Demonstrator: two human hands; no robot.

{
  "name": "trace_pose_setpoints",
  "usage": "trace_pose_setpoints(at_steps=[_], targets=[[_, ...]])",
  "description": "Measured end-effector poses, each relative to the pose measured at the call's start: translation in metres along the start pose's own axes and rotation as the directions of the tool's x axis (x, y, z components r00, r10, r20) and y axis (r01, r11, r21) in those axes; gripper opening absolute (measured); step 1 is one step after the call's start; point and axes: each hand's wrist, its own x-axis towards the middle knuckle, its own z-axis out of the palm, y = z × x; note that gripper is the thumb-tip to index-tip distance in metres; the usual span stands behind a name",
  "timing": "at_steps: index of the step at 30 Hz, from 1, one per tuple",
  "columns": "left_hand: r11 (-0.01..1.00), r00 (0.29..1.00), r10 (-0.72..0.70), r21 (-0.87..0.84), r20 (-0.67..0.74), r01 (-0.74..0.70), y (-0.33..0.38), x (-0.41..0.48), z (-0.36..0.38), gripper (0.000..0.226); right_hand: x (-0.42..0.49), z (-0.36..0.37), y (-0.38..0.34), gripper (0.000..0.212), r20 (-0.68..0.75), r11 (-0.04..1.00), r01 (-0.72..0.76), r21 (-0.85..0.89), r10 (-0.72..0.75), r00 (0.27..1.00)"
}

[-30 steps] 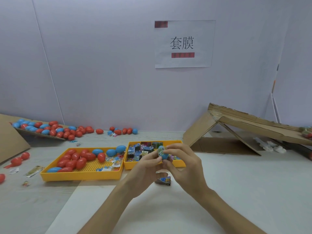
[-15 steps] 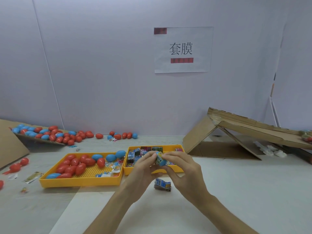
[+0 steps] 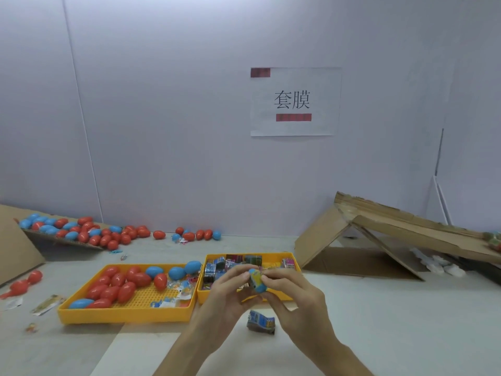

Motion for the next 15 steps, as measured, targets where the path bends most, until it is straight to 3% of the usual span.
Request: trace_pose_setpoints(at_steps=[7, 12, 15], targets=[[0.999, 0.998, 0.003, 0.041, -0.067, -0.001, 0.0011, -0.0030, 0.0012, 0.031, 0.0011, -0.0004, 0.0007, 0.036, 0.020, 0.999, -0.002, 0.036, 0.001, 1.000], [1.000, 0.994, 0.003, 0.025, -0.106, 0.000, 0.0008, -0.0018, 0.0012, 0.023, 0.0021, -0.0006, 0.0029, 0.044, 0.072, 0.929, -0.250, 0.273, 0.239, 0.968], [1.000, 0.995, 0.009, 0.012, -0.098, -0.008, 0.0012, -0.0026, 0.0025, 0.026, 0.0023, 0.0000, 0.0039, 0.040, 0.081, 0.921, -0.292, 0.257, 0.281, 0.956]])
